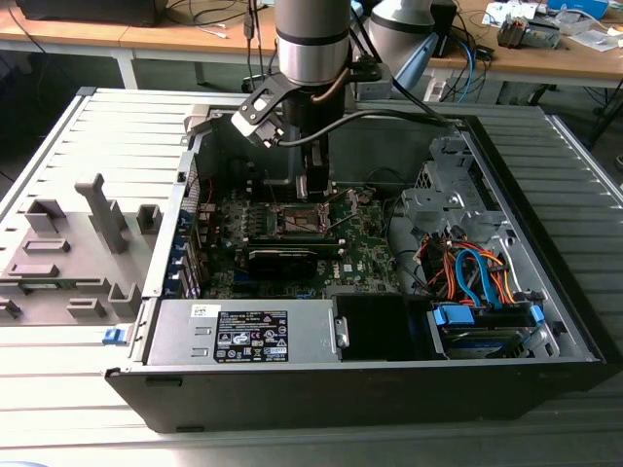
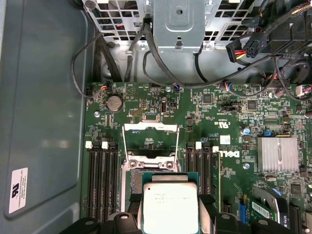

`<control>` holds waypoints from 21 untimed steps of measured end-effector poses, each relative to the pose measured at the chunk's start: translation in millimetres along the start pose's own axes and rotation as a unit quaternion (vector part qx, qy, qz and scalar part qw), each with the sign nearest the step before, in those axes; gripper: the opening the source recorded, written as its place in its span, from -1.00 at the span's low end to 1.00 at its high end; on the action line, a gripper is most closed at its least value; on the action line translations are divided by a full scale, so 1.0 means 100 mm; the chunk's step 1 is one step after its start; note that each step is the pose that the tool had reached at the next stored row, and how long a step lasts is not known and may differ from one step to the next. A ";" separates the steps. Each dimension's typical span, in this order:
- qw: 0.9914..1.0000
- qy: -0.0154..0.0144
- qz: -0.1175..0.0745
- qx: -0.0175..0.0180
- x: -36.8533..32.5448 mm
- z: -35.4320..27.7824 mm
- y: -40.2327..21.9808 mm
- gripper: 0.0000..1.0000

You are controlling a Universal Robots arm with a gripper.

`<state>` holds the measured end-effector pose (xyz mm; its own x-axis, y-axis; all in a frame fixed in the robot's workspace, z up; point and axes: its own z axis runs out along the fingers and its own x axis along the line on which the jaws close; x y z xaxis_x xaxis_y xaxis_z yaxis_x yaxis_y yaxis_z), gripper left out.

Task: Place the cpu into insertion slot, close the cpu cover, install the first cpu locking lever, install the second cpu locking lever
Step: 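Place the cpu into insertion slot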

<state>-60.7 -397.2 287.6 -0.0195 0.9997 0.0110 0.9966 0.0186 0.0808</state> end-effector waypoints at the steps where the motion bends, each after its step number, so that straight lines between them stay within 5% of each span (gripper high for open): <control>1: 1.000 0.000 0.000 0.000 0.000 0.001 0.000 0.09; 21: 1.000 0.000 0.000 0.000 -0.001 0.050 -0.005 0.09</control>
<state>-60.7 -397.2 282.6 -0.0195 0.9997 0.0111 0.9966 0.0186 0.0809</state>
